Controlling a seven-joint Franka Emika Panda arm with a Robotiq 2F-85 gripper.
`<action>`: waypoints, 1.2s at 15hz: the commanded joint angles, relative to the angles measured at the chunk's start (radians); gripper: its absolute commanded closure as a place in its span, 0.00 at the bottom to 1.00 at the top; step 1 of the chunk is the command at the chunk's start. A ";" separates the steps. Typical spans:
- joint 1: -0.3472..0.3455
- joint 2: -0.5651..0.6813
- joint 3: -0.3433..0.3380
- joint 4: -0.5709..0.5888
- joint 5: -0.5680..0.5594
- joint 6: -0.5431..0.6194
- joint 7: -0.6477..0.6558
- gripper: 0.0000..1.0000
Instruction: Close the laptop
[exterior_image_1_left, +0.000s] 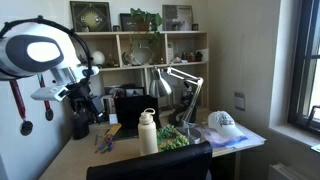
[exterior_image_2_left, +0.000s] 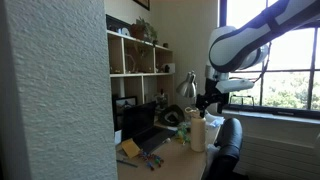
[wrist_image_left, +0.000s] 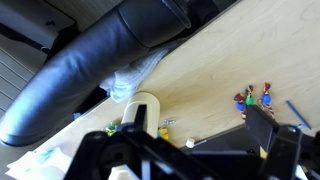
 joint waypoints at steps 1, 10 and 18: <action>0.004 0.000 -0.004 0.002 -0.004 -0.004 0.003 0.00; -0.039 0.300 -0.054 0.357 -0.194 0.005 -0.202 0.00; 0.025 0.729 -0.071 0.864 -0.207 0.001 -0.559 0.00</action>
